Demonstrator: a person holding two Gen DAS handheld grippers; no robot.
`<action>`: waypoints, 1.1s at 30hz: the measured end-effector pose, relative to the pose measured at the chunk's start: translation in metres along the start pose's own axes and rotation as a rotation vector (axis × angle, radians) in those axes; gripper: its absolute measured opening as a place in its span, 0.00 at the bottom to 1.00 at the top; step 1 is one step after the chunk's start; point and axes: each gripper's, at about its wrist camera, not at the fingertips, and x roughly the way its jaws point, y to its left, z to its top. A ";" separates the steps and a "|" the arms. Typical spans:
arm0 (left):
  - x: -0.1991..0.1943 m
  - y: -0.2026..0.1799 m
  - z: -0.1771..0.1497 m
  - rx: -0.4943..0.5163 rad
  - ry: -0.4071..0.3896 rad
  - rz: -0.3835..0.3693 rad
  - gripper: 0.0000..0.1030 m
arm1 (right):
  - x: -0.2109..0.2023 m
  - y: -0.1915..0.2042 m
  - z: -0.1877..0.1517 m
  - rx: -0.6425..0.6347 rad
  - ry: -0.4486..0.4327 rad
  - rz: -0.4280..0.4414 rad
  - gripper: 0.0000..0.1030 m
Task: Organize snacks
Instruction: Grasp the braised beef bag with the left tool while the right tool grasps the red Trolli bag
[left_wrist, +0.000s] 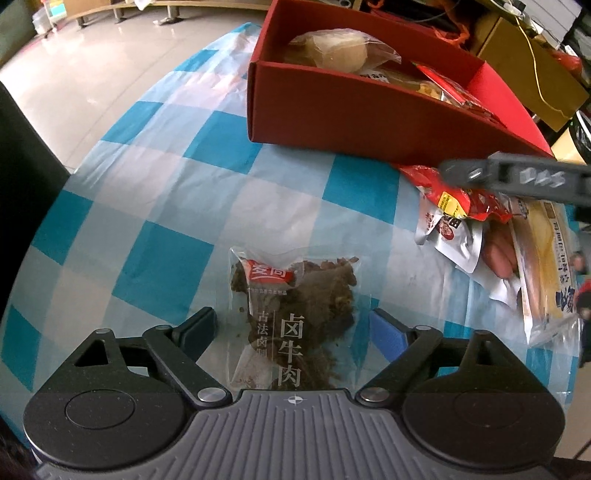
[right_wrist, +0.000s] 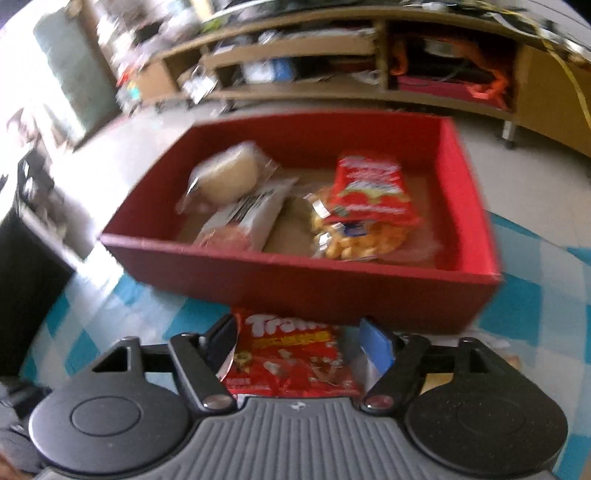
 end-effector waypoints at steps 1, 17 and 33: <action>0.001 0.000 0.001 0.005 0.000 -0.001 0.90 | 0.005 0.003 -0.001 -0.014 0.015 0.005 0.71; -0.002 -0.001 -0.002 0.027 0.020 -0.026 0.90 | -0.023 0.019 -0.033 -0.071 0.029 0.002 0.59; -0.001 -0.021 -0.037 0.168 -0.001 0.049 0.97 | -0.054 0.036 -0.121 -0.097 0.065 -0.081 0.60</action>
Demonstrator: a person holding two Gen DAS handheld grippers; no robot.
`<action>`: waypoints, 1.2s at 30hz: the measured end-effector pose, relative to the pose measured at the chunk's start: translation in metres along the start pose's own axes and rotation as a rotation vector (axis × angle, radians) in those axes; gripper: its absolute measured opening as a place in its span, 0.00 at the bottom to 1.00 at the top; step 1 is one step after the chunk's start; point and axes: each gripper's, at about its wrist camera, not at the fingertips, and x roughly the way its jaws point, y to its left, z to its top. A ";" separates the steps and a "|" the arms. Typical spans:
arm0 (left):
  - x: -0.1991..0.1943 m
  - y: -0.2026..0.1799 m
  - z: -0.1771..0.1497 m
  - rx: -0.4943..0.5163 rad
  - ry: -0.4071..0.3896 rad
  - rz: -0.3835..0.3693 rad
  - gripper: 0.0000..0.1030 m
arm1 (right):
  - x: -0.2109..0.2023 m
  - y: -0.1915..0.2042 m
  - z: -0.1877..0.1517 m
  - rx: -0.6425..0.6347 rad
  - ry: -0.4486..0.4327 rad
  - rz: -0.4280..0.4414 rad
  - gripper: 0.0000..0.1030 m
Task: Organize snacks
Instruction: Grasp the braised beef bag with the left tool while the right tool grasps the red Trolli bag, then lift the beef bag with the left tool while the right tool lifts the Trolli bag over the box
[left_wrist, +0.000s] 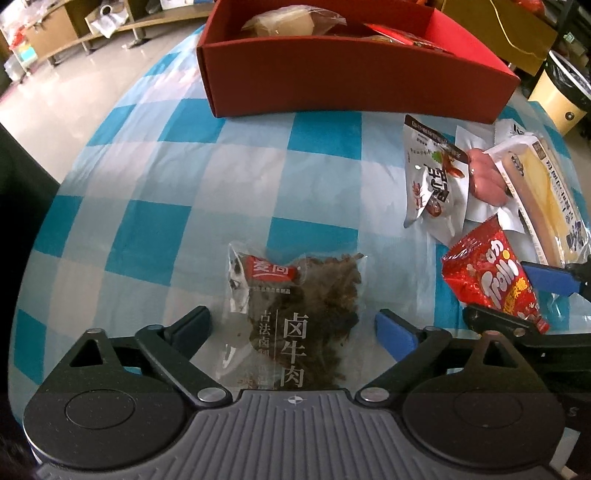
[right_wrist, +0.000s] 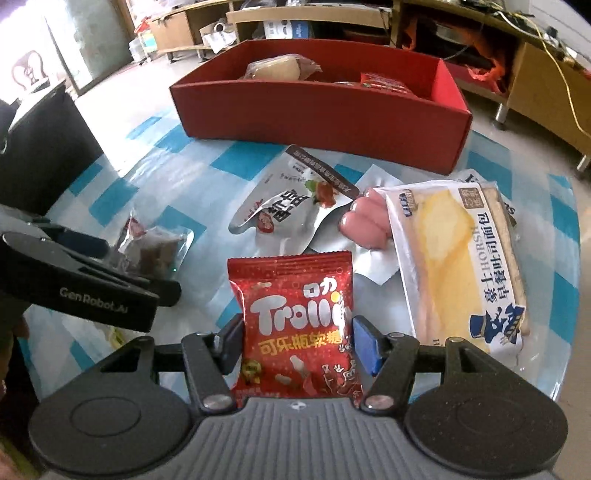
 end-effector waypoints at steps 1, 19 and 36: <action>0.001 0.001 0.000 -0.005 -0.002 0.004 1.00 | 0.001 0.000 0.001 -0.002 -0.005 -0.003 0.61; 0.000 0.001 -0.003 0.004 -0.051 -0.002 1.00 | 0.013 0.021 -0.004 -0.114 0.003 0.014 1.00; -0.009 -0.009 0.001 0.048 -0.097 0.018 0.90 | -0.003 -0.004 0.006 -0.003 -0.037 0.029 0.50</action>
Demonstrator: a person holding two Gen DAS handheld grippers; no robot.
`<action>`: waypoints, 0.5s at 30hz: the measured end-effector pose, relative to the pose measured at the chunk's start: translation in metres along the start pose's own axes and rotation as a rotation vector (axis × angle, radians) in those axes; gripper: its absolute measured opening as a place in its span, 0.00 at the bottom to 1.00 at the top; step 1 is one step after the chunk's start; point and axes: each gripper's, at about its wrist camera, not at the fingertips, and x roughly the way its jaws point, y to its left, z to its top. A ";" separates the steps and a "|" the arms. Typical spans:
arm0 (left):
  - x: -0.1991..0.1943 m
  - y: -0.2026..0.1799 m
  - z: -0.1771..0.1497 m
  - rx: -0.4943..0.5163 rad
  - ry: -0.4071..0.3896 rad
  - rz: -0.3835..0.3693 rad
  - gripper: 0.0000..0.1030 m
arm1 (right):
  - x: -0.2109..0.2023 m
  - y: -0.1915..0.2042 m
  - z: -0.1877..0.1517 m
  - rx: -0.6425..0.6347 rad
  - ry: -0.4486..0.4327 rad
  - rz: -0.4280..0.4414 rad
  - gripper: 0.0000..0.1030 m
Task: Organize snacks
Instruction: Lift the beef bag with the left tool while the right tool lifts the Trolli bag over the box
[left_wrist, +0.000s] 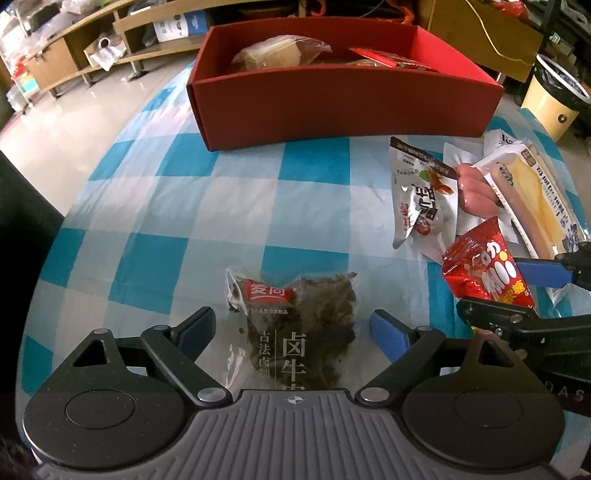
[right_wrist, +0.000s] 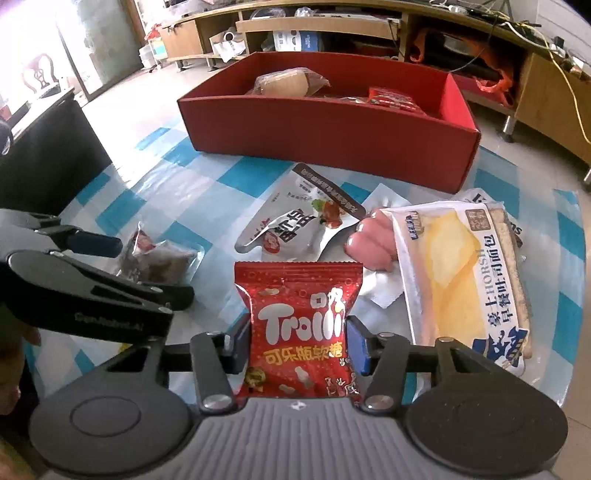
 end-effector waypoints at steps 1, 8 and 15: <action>0.000 0.001 0.000 -0.007 0.001 -0.004 0.90 | 0.000 -0.001 0.000 0.003 -0.001 -0.001 0.50; -0.008 0.006 0.004 -0.035 -0.021 -0.033 0.90 | -0.015 -0.013 0.005 0.056 -0.051 0.014 0.49; -0.018 0.004 0.011 -0.044 -0.048 -0.062 0.90 | -0.022 -0.019 0.012 0.088 -0.081 0.025 0.50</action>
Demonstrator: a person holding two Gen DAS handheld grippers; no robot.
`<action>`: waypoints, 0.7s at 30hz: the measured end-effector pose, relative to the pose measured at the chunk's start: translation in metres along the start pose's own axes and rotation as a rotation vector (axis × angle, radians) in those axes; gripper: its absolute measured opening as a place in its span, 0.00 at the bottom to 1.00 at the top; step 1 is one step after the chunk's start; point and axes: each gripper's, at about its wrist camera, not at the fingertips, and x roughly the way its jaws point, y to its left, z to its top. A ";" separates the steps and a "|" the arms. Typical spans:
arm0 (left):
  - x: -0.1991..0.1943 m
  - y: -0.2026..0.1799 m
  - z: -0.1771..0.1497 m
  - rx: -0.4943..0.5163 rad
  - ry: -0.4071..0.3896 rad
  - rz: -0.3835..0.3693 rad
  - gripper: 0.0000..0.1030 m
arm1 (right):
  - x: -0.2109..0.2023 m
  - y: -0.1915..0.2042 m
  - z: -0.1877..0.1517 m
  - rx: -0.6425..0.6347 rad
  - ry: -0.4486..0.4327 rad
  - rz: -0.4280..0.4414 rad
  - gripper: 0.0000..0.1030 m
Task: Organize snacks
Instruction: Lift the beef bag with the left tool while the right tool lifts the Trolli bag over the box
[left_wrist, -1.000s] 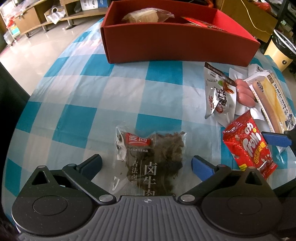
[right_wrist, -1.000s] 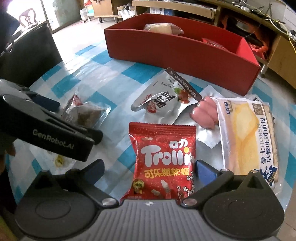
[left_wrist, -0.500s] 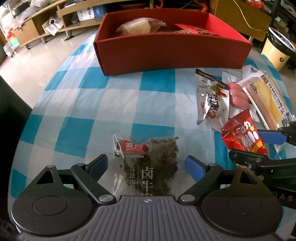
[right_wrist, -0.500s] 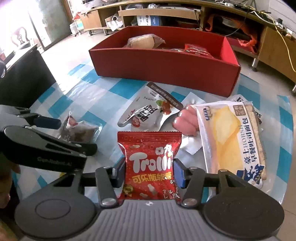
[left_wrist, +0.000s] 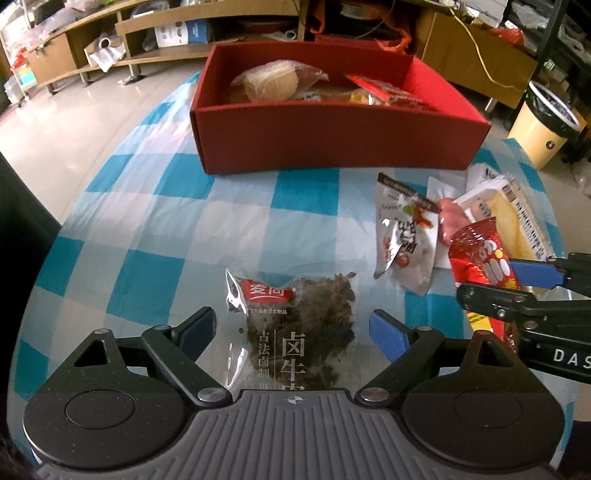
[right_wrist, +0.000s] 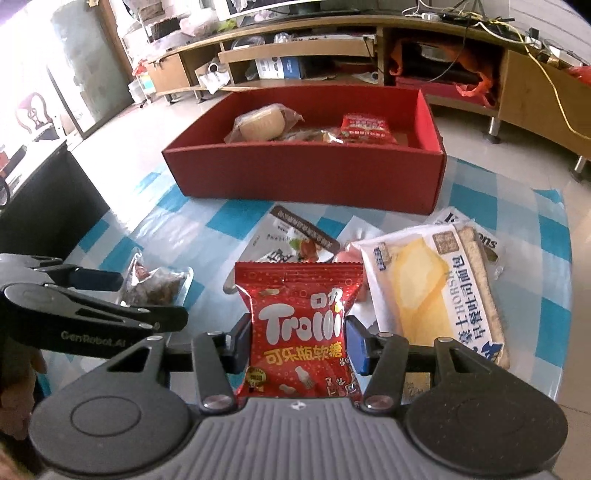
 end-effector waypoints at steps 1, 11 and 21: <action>-0.002 0.000 0.002 -0.001 -0.007 -0.004 0.90 | -0.001 0.000 0.001 0.001 -0.005 0.002 0.49; -0.019 0.001 0.022 -0.044 -0.064 -0.087 0.90 | -0.009 -0.004 0.020 0.022 -0.064 0.015 0.50; -0.028 0.000 0.040 -0.073 -0.093 -0.194 0.90 | -0.020 -0.015 0.039 0.057 -0.125 0.014 0.50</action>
